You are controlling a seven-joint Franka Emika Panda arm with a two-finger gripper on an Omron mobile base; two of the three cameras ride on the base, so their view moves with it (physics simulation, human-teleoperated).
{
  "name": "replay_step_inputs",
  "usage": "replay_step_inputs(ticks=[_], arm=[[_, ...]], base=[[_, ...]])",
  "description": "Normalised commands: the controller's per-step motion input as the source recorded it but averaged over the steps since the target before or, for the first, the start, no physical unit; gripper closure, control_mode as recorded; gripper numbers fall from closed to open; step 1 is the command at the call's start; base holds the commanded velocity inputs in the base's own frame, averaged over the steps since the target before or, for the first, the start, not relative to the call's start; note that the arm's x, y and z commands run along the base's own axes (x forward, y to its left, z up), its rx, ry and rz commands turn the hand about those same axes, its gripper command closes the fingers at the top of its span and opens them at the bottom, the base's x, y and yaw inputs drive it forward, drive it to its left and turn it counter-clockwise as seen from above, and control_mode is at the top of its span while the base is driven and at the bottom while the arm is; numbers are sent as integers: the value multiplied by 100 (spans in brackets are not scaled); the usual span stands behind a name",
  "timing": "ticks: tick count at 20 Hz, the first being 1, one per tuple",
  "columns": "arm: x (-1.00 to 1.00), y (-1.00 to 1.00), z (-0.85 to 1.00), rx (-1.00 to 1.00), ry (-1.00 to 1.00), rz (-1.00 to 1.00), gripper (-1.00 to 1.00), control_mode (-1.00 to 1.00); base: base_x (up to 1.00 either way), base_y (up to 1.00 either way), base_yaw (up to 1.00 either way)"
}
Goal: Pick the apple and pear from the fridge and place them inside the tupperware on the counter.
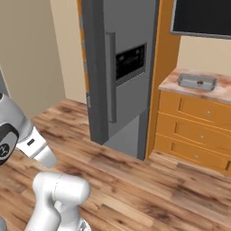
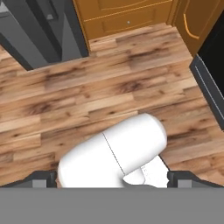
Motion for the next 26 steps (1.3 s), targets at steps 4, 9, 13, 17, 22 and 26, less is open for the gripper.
replay_step_inputs(ticks=[4, 9, 13, 17, 22, 26], arm=[[0, 0, 0, 0, 0, 0, -100, 100], [0, 0, 0, 0, 0, 0, -100, 100], [0, 0, 0, 0, 0, 0, -100, 100], [0, 0, 0, 0, 0, 0, -100, 100], [0, 0, 0, 0, 0, 0, -100, 100], [0, 0, 0, 0, 0, 0, -100, 100]], base=[[47, 100, -19], [43, 100, -14], [73, 83, 34], [59, 76, 94], [52, 61, 92], [58, 22, 16]])
